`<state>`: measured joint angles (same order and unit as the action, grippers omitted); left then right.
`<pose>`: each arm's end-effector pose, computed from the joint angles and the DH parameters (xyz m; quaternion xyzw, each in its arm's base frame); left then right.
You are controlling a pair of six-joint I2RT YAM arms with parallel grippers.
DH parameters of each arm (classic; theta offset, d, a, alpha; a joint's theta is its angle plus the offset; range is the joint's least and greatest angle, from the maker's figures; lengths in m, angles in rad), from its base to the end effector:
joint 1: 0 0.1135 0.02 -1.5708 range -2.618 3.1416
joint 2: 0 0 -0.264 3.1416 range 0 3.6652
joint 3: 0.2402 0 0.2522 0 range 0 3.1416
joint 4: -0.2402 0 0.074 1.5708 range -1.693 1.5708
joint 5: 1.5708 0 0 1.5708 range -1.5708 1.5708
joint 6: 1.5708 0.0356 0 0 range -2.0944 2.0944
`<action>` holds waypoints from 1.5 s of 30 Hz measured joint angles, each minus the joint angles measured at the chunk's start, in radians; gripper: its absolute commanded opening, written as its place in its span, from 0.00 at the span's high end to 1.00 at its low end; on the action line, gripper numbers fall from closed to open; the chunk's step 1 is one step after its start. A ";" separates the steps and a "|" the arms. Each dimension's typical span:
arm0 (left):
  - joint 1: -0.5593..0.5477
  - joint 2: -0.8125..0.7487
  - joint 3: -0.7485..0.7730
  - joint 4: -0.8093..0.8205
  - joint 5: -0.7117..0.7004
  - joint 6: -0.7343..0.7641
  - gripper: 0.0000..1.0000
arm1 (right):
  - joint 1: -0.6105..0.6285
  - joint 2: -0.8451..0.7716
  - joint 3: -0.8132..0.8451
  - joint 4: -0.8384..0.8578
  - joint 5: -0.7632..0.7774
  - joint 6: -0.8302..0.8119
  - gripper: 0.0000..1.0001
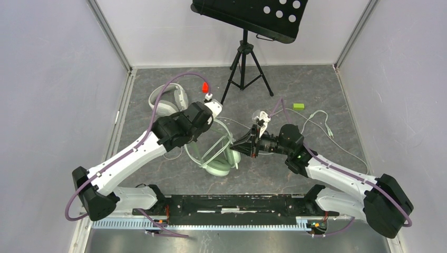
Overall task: Wrap the headphones
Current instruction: Wrap the headphones cable around the headphones.
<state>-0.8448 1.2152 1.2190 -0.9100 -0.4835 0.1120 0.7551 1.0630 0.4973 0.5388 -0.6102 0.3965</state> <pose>0.1703 -0.1669 0.3389 0.3532 0.8507 0.0978 0.3768 0.1562 0.1750 0.2608 -0.3281 0.6351 0.5428 0.4408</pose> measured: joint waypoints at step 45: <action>-0.001 -0.147 0.026 0.135 -0.225 -0.439 0.95 | 0.220 0.038 0.129 -0.058 0.322 -0.206 0.82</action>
<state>-0.8455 1.0679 1.2453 -0.7750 -0.7086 -0.3267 0.9752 1.1007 0.6266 0.4812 -0.2878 0.1909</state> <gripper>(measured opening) 0.185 0.180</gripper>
